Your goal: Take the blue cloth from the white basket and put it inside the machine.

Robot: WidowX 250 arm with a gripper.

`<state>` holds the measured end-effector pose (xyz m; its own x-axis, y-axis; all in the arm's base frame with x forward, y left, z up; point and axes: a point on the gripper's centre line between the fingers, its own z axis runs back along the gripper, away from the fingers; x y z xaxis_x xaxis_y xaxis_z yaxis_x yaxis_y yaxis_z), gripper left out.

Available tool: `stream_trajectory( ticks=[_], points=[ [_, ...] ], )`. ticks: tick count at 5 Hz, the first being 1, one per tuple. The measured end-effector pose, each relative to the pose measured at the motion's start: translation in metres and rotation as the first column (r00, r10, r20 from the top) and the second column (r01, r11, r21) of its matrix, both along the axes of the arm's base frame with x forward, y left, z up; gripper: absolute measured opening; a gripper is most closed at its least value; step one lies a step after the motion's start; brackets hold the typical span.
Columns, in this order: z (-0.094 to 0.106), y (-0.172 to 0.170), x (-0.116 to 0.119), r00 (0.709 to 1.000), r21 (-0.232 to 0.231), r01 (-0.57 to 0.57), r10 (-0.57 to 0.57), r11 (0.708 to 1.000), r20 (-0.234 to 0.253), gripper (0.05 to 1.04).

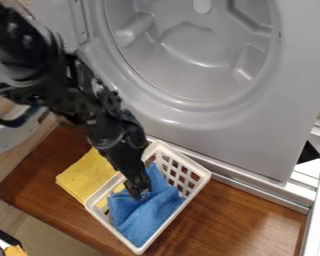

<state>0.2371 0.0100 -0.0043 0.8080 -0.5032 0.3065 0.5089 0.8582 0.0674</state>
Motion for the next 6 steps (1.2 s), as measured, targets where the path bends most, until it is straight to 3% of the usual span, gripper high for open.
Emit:
stream_trajectory(
  ticks=[1, 2, 3, 4, 5, 6],
  points=[
    [-0.014, -0.007, 0.002, 0.999, -0.02, 0.033, -0.034, 0.999, -0.033, 1.001],
    [-0.025, -0.008, 0.003, 0.998, -0.008, 0.027, -0.027, 1.0, -0.054, 1.001],
    [-0.046, -0.011, 0.009, 0.996, -0.032, 0.037, -0.04, 0.999, -0.082, 0.951],
    [-0.054, -0.01, 0.015, 0.996, 0.014, 0.02, -0.018, 1.0, -0.09, 0.682],
    [-0.056, -0.01, 0.014, 0.996, 0.038, 0.015, -0.011, 0.999, -0.092, 0.375],
    [-0.056, -0.01, 0.013, 0.995, 0.04, 0.015, -0.011, 0.999, -0.096, 0.155]
  ],
)
